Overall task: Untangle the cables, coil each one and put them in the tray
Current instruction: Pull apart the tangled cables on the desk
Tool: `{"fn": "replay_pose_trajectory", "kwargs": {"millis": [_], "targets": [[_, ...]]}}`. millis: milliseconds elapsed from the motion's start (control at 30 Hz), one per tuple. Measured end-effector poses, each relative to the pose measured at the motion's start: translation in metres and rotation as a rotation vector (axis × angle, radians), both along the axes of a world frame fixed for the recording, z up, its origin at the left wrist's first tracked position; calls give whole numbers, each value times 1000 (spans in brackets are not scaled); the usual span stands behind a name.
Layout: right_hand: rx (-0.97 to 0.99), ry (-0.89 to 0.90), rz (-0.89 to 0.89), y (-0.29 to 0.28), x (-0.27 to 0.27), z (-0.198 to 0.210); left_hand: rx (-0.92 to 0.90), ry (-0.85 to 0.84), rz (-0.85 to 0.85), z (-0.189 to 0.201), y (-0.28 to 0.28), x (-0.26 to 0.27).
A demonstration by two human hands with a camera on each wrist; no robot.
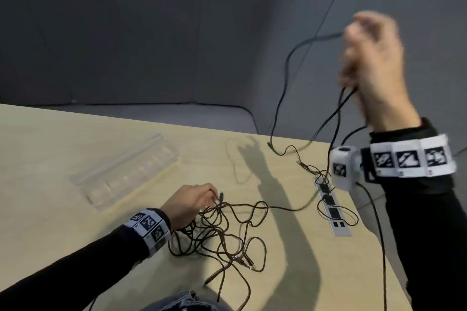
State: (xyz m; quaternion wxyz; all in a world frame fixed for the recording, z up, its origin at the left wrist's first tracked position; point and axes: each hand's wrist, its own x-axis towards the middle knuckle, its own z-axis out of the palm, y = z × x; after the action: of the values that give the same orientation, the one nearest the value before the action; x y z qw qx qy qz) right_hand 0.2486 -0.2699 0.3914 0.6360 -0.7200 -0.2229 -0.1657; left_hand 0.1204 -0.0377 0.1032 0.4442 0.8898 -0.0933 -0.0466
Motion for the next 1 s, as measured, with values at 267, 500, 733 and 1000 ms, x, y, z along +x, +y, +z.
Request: {"fn": "replay_pose_trajectory", "kwargs": {"millis": [267,500,733,1000], "targets": [[-1153,270,552,48,-57,-132,-178,-283,230,96,-32,6],[-911,407,350,33,-9,-120,-90,-126,392,65,-20,6],[82,768,-62,29,70,-127,684,307,139,-45,-9,-15],[2,1175,-381,-5,87,-272,684,419,32,-67,-10,-28]]}}
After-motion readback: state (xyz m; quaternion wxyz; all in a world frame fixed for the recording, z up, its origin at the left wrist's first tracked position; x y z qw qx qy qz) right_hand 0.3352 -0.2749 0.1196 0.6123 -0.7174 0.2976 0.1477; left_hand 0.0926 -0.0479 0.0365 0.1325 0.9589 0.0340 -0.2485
